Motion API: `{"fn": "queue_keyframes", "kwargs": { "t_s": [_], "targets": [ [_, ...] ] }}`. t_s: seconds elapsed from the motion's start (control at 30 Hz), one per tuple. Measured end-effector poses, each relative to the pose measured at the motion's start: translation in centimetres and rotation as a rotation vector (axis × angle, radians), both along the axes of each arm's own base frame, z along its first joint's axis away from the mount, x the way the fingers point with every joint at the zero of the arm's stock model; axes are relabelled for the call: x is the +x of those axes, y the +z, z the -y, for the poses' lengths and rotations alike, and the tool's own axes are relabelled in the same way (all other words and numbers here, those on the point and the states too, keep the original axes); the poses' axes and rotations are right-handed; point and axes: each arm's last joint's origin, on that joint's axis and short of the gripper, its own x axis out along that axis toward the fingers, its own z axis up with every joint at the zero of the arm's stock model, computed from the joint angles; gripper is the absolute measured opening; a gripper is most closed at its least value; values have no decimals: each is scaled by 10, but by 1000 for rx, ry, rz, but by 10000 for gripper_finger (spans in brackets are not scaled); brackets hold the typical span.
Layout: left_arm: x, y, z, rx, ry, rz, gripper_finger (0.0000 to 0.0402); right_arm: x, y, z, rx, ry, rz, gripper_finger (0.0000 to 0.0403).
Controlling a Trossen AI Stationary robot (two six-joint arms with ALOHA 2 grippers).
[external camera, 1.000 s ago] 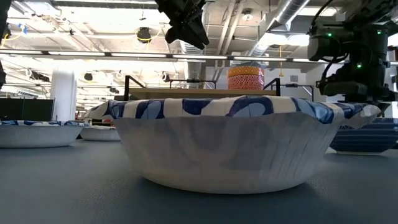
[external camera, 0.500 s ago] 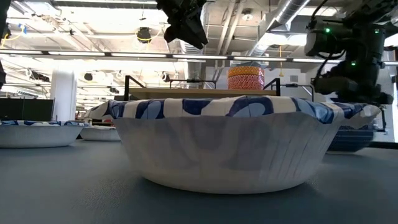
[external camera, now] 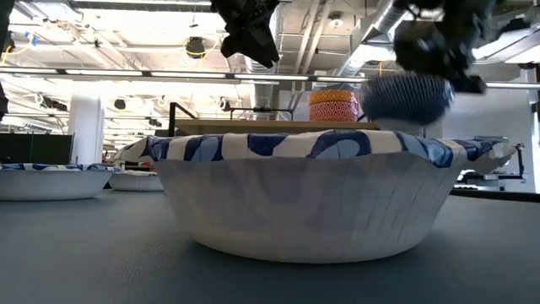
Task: Place and stack bowls onto a shelf
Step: Stack the yellow bowl on top of the light blue bowl on the shelf
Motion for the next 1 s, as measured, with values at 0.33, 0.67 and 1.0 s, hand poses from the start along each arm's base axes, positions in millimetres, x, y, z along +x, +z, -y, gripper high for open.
{"fn": "queue_keyframes", "kwargs": {
  "t_s": [0.33,0.67,1.0],
  "targets": [
    [1,1,-1,13,10,11,112,-3,94,61,-213,-126,173,52],
    [-1,-1,-1,15,4,-15,112,33,143,159,-376,-175,91,52],
    [-8,-12,-1,22,66,-154,112,57,131,204,-266,-139,-49,52]
  ]
}}
